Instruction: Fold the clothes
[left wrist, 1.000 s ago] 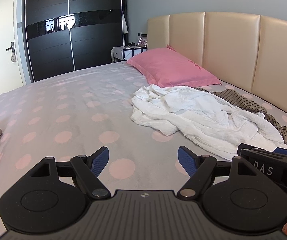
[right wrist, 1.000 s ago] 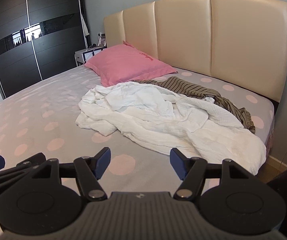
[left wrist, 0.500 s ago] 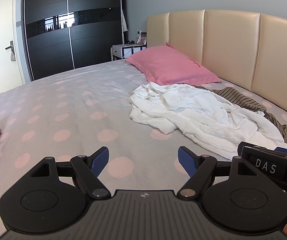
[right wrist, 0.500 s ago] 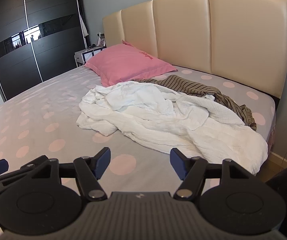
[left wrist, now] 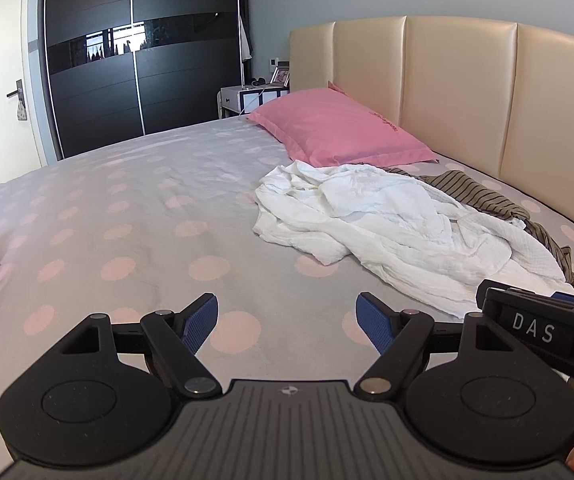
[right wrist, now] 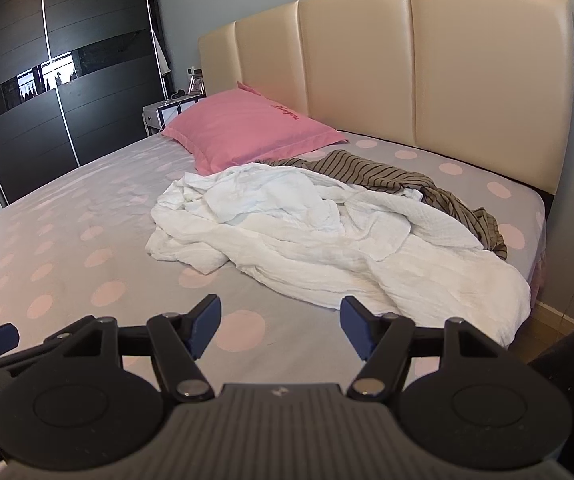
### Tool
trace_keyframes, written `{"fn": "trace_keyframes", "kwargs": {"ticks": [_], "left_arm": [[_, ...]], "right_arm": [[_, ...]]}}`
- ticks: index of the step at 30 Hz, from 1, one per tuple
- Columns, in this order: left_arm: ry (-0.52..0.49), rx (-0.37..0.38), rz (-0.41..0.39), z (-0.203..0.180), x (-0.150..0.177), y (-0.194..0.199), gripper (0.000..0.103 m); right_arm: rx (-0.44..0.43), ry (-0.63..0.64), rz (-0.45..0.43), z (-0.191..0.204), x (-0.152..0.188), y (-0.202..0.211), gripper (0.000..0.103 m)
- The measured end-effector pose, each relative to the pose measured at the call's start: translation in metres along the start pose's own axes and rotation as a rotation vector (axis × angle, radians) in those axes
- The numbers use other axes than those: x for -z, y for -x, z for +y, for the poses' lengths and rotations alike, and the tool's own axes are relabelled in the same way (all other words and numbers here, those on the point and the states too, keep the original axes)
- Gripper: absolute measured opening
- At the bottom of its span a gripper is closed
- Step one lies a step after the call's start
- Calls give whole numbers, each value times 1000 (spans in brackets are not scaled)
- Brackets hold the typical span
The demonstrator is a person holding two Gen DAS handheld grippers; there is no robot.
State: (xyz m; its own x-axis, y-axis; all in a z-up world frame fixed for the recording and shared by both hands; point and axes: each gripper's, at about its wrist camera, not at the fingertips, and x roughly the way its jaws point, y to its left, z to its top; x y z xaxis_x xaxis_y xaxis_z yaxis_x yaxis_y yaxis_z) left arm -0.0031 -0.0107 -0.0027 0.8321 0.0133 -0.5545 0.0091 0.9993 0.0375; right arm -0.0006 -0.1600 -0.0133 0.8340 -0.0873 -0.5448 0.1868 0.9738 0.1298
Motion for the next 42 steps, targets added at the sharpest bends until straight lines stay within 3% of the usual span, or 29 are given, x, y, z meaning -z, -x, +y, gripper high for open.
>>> {"fn": "trace_keyframes", "kwargs": {"ticks": [30,37,42], "left_arm": [[18,2,25,2,1,-5,76],[36,-21,65,23,1,-26,76],[62,-47,88,43,0,-44,75]], "right_arm": [[2,19,16,1,-2,-4,69],[-59,139,64,8,-33,-25,69],[-128,294,152,13,-58,-72,69]]}}
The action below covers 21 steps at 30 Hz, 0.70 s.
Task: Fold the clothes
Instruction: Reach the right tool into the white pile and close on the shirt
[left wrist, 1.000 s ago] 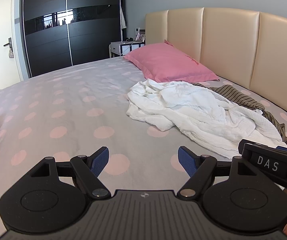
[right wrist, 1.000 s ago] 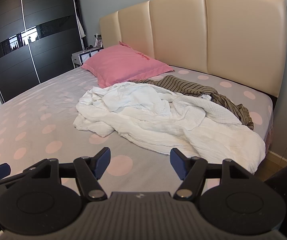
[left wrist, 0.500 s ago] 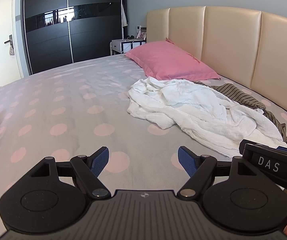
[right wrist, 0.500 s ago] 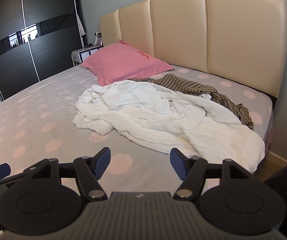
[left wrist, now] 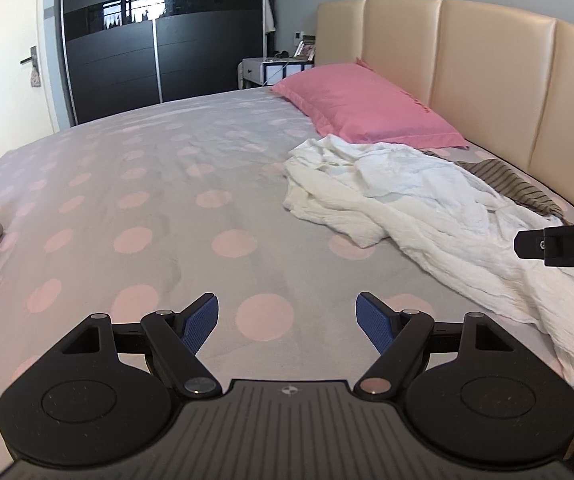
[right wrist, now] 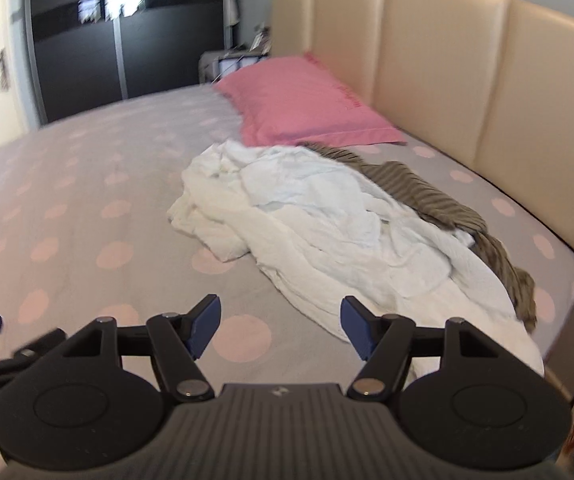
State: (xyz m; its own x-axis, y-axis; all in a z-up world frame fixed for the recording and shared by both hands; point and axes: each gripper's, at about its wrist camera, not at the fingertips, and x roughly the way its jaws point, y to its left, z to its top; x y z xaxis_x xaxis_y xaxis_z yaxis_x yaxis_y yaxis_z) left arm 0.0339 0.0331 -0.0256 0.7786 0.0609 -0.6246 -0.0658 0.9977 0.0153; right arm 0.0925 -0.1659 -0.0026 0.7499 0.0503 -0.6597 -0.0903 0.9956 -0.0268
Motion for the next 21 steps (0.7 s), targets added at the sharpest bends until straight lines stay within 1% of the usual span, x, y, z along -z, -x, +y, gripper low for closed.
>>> {"fn": "trace_keyframes", "kwargs": {"ticks": [2,3,8,11,13,17,19,21], "left_arm": [[4,-9,15,8,-2,-8,75],[4,-14,22,11,-3,-12,75],[10,-51,70,26,-3,-36,75],[33,-34,136,36,0,-56,75],[35,-44,170,42,5,-70,74],[23,-83,224,51,14,-95,74],[22,-83,241,53,16,-101,74],[21,-79,254,54,17,-107,74]], "right_arm": [[-24,32,31,-6,-9,-25,69],[-26,35,60,-10,-13,-41,69],[-15,25,184,-40,-24,-132,66],[43,74,174,-54,-24,-172,62],[86,112,161,-63,-23,-197,61],[110,101,138,-82,-36,-232,61],[115,90,138,-87,-42,-248,60],[114,79,142,-90,-44,-260,49]]}}
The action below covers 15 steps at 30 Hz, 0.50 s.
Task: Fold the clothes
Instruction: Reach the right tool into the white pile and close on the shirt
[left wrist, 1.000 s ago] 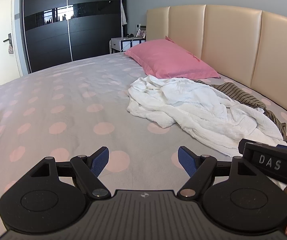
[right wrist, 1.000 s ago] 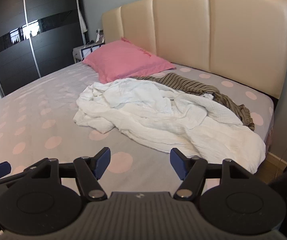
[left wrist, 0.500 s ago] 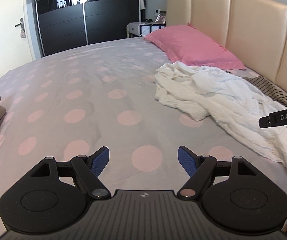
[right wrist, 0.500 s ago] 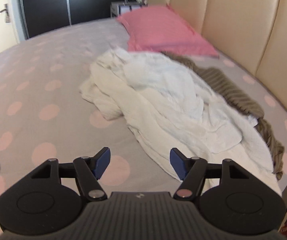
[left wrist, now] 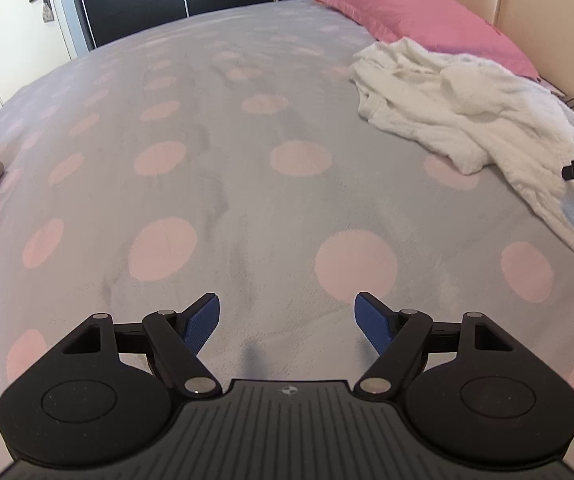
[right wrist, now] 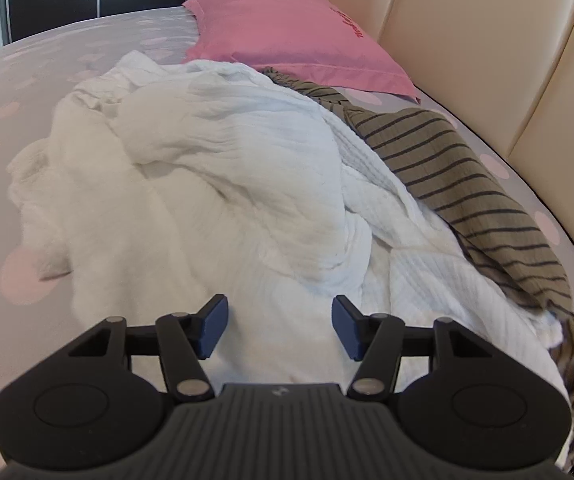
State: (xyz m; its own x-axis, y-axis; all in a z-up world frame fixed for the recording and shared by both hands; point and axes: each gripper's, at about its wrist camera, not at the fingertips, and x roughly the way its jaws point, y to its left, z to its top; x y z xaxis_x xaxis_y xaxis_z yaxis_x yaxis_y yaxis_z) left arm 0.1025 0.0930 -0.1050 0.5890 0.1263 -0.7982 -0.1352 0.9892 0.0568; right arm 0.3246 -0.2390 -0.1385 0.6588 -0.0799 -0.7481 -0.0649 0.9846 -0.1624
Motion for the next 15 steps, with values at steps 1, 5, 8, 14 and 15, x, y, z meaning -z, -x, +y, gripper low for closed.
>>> {"fn": "trace_keyframes", "kwargs": {"ticks": [1,5,8,14,15], "left_arm": [[-1,2,7,0,0,-3,74],[3,20,15,1,-1,-5,73],[2,31,10,5,0,3,70],[22,13,-3,19,11,27,70],[32,12,-4,22,13,31,70]], "right_arm": [[-13,-7,4,0,-1,-3,34],[-38,-6,-24,6,-5,6,2],[-111,-25,-48,10,-12,28,1],[-147,21,-106,32,-17,72,1],[-170,2,-106,30,-17,76,1]]}}
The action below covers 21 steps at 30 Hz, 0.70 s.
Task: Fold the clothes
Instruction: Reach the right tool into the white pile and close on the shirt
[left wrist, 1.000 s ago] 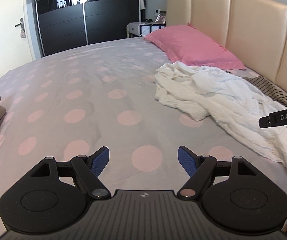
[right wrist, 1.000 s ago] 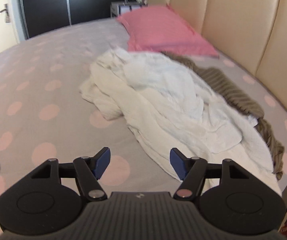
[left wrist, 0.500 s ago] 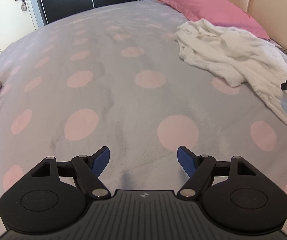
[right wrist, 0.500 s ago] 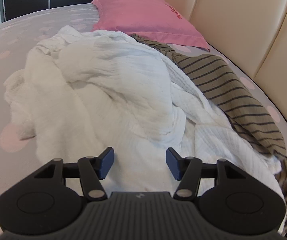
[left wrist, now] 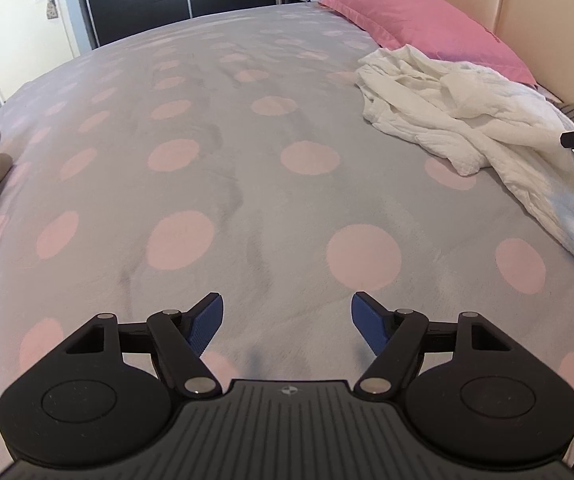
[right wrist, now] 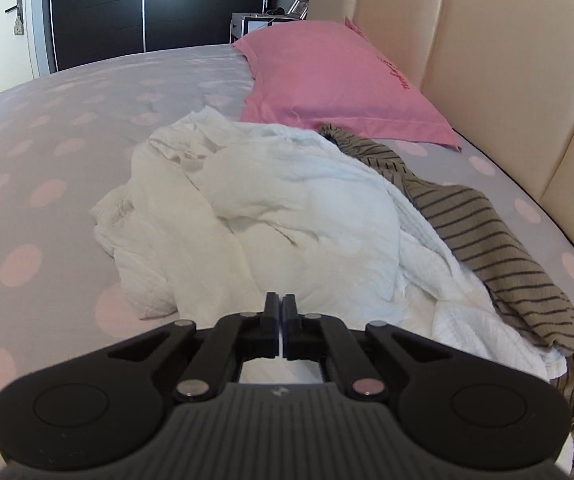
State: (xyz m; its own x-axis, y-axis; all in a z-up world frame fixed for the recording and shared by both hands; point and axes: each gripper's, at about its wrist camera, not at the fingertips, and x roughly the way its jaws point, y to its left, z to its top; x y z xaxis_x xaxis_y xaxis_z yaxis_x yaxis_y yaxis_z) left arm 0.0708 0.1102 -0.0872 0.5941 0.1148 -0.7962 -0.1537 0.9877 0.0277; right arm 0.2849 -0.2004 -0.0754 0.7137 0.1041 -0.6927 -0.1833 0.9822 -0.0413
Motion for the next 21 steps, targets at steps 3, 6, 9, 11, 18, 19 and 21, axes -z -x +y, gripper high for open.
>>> {"fn": "trace_keyframes", "kwargs": {"ticks": [3,6,9,11,18,19,21], "left_arm": [[24,-19,0,12,7,9,70],[46,-35,9,24,12,15,70],[50,-44,9,34,14,23,70],[48,-50,-1,40,15,31,70],[17,-73,-32,62,23,68,70],[11,-81,-34,65,24,73,70],[-9,-89,-24,72,29,83,70]], "right_arm": [[-86,-18,1,9,1,20,1],[-196,0,12,32,5,48,1],[-325,68,27,73,18,83,1],[-433,98,43,102,29,108,1],[-773,249,123,201,90,193,1],[-806,285,134,214,103,204,1],[-840,339,162,237,125,221,1]]}}
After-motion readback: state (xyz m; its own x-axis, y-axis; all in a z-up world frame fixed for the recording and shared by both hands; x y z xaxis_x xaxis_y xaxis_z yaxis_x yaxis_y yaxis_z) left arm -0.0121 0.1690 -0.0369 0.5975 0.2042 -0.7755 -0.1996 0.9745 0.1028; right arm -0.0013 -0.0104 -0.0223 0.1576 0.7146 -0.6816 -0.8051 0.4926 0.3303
